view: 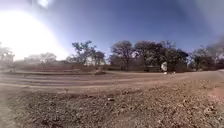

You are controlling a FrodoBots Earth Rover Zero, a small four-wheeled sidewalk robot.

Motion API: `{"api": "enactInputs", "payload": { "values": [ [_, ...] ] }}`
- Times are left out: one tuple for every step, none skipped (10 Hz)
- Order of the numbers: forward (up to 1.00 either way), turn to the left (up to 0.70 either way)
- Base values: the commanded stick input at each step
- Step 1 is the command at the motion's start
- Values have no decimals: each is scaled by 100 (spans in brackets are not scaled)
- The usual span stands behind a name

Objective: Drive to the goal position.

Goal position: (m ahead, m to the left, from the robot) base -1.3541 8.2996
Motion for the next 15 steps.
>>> {"api": "enactInputs", "payload": {
  "values": [
    [0,70],
    [0,70],
    [0,70],
    [0,70],
    [0,70],
    [0,70],
    [0,70],
    [0,70],
    [0,70],
    [0,70],
    [24,39],
    [48,37],
    [70,35],
    [70,35],
    [70,35]
  ]
}}
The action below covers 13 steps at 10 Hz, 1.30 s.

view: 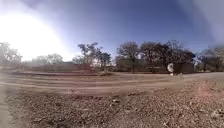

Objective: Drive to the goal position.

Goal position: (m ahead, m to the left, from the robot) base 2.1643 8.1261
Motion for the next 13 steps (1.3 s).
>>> {"api": "enactInputs", "payload": {
  "values": [
    [70,35],
    [70,35],
    [70,35],
    [70,35],
    [70,35],
    [70,35],
    [70,35],
    [70,35],
    [70,35],
    [70,35],
    [70,35],
    [70,35],
    [70,35]
  ]
}}
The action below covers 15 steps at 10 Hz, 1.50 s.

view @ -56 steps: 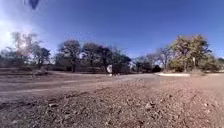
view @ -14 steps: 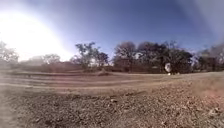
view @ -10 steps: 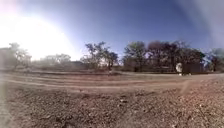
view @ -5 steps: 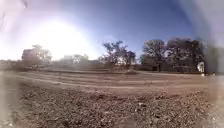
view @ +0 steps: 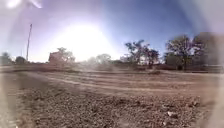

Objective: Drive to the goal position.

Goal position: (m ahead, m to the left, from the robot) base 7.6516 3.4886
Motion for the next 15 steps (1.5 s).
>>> {"api": "enactInputs", "payload": {
  "values": [
    [70,35],
    [70,35],
    [70,35],
    [70,35],
    [70,13],
    [70,6],
    [70,0],
    [70,0],
    [70,0],
    [70,0],
    [70,0],
    [70,0],
    [70,0],
    [70,0],
    [70,0]
  ]
}}
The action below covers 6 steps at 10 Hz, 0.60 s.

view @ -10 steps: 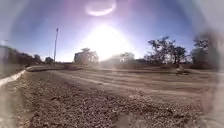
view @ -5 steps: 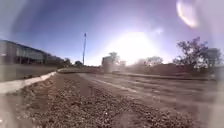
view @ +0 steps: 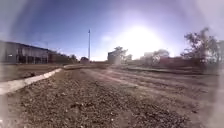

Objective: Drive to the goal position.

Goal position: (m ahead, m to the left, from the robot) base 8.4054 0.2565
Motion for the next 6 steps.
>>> {"api": "enactInputs", "payload": {
  "values": [
    [70,9],
    [70,10],
    [70,0],
    [70,0],
    [70,0],
    [70,0]
  ]
}}
